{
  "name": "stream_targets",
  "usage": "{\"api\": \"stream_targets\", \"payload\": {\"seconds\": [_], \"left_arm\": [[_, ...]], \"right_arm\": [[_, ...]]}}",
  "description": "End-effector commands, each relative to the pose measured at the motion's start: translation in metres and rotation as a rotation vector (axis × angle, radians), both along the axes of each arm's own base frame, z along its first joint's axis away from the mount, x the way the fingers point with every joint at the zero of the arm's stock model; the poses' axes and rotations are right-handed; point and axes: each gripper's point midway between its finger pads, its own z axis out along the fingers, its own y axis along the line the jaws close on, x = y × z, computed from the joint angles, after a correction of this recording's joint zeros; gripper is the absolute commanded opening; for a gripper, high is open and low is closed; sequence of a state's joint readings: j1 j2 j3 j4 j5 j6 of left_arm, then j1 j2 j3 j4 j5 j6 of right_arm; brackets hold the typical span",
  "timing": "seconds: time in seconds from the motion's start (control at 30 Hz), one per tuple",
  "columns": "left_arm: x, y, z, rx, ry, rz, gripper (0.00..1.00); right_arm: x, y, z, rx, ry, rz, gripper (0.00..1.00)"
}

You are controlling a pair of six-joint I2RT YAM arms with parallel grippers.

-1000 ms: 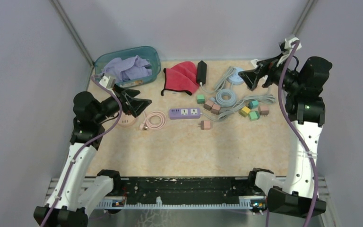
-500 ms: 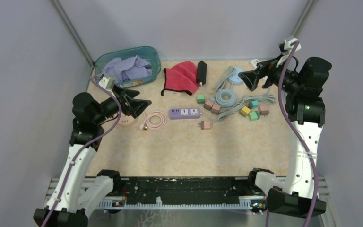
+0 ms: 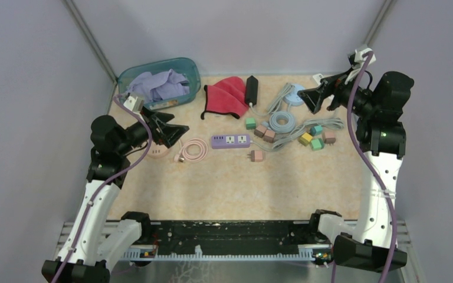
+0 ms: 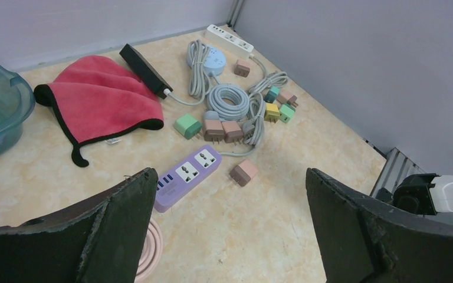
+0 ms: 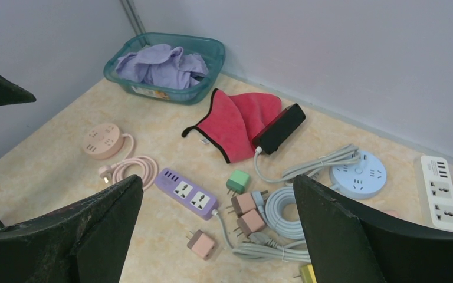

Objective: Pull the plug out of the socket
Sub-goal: Reset both arms

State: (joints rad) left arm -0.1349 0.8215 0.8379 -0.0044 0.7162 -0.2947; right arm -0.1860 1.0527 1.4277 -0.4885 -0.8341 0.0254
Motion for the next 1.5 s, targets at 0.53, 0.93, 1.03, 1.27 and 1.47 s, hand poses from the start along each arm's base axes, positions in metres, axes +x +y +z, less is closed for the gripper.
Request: {"api": "stream_targets", "payload": {"seconds": [0.53,0.93,1.03,1.27,1.47], "left_arm": [[-0.0046,0.0029,0.0169,0.01,-0.056,0.008,1.0],[-0.0056,0.0043,0.0134,0.018,-0.051,0.015,1.0],[-0.0059,0.0043,0.0135,0.019,-0.053,0.016,1.0],[-0.0062,0.005,0.0133,0.022,-0.054,0.019,1.0],[-0.0062,0.0052,0.0129,0.023,-0.053,0.02,1.0]], "right_arm": [[-0.0058,-0.0054,0.0118,-0.027,-0.052,-0.037,0.99],[-0.006,-0.0068,0.012,-0.031,-0.055,-0.048,0.99],[-0.0058,-0.0069,0.0114,-0.031,-0.053,-0.048,0.99],[-0.0065,-0.007,0.011,-0.031,-0.052,-0.05,0.99],[-0.0069,-0.0074,0.0121,-0.032,-0.055,-0.054,0.99]]}}
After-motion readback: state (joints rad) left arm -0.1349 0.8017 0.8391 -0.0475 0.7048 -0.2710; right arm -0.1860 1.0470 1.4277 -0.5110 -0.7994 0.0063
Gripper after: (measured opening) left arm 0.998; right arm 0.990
